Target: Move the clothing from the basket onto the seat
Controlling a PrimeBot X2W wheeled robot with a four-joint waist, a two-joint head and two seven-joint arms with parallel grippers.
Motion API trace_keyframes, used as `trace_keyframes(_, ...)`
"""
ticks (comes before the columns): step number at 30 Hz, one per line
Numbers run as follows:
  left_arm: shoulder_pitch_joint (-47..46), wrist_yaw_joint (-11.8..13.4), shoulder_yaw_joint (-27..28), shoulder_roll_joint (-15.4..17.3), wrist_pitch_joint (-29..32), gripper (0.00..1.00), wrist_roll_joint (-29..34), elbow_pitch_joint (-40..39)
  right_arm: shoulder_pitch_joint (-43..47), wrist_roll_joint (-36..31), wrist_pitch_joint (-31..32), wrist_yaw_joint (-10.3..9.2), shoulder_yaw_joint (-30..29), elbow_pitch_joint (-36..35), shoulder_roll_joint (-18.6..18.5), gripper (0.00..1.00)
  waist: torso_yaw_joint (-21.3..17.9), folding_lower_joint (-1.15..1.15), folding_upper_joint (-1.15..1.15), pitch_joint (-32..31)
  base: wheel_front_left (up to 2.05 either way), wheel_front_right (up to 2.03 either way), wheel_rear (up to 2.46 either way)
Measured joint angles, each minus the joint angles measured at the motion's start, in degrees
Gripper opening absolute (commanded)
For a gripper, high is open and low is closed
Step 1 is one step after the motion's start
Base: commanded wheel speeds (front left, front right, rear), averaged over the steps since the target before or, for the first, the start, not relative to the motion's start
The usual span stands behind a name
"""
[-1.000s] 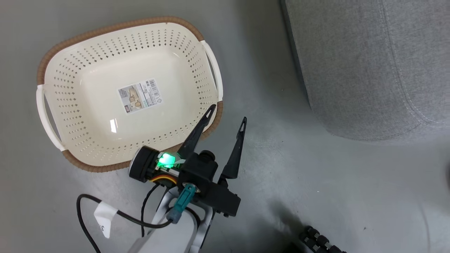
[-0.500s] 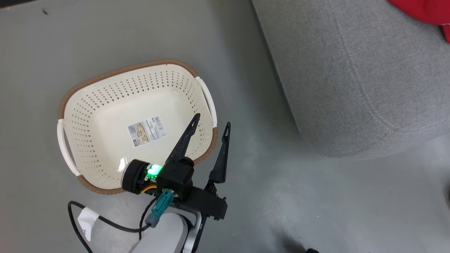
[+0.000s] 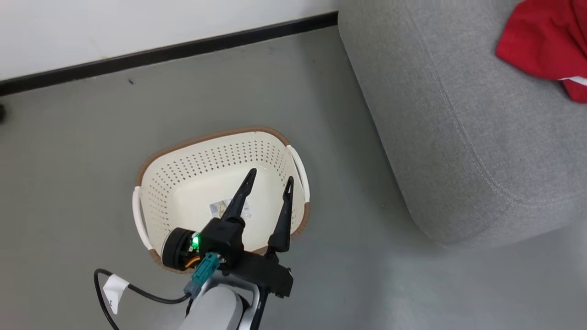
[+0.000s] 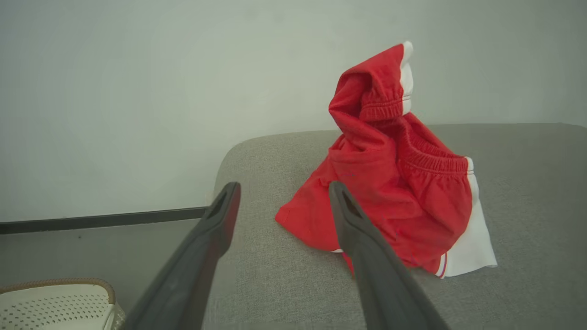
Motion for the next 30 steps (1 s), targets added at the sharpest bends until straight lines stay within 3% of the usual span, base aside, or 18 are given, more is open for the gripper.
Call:
trace_keyframes(9, 2.8, 0.0, 4.7, -0.2, -0.3, 1.0, -1.3, 2.7, 8.6, -3.2, 0.0, 0.0, -0.3, -4.8, 4.9, 1.0, 5.4, 0.0, 0.0, -6.3, 0.0, 0.0, 0.0)
trace_keyframes(17, 6.3, 0.0, 8.8, -0.5, -0.3, 1.0, -1.5, 6.0, 16.3, -5.4, 0.0, 0.0, -1.3, -7.7, 11.6, 1.0, 10.6, 0.0, 0.0, -11.2, 0.0, 0.0, 0.0)
trace_keyframes(30, 11.8, 0.0, 15.4, -0.5, -0.3, 1.0, 1.3, 8.5, 21.4, -11.1, 0.0, -0.7, -3.7, -9.1, 17.2, 1.0, 14.7, 0.01, 0.0, -17.0, 0.0, 0.0, 0.0)
